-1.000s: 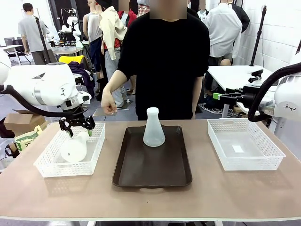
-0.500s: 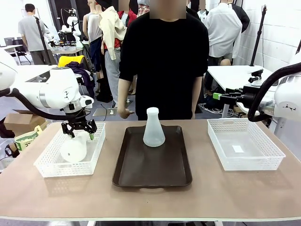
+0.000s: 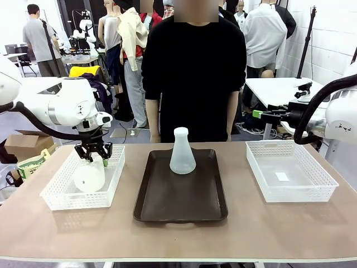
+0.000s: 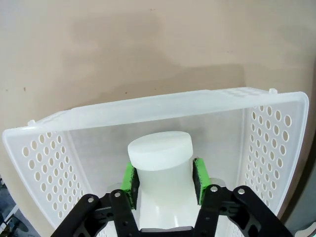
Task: Prepare the laboratory tools.
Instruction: Pick up the Big flask that the person points to.
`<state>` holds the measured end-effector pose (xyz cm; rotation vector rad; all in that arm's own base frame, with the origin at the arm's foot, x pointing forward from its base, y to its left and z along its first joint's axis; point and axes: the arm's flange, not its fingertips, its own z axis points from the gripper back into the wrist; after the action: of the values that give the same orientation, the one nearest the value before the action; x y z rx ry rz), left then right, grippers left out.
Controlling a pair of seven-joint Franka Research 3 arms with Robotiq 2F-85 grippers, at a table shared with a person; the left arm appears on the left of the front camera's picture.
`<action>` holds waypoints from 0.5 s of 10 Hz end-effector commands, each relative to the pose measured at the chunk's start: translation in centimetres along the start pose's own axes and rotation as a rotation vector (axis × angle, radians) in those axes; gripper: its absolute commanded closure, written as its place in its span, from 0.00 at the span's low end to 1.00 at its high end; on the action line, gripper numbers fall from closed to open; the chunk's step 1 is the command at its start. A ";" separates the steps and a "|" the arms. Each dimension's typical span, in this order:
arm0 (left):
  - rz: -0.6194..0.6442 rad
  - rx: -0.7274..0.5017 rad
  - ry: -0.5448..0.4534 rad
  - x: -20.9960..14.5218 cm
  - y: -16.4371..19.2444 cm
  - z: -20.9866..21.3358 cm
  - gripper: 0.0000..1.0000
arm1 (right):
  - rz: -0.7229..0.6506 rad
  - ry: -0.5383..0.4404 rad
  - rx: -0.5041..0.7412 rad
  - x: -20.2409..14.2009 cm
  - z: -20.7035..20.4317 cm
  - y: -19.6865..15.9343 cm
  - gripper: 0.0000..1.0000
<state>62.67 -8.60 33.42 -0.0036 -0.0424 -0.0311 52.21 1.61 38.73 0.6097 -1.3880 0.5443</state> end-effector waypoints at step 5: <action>0.057 0.042 0.027 0.3 0.6 -0.7 1.00 | -0.001 0.015 0.007 0.2 0.0 -0.1 0.00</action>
<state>62.70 -7.98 33.38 0.0017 -0.0357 -0.0103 52.21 1.61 38.73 0.6097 -1.3880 0.5443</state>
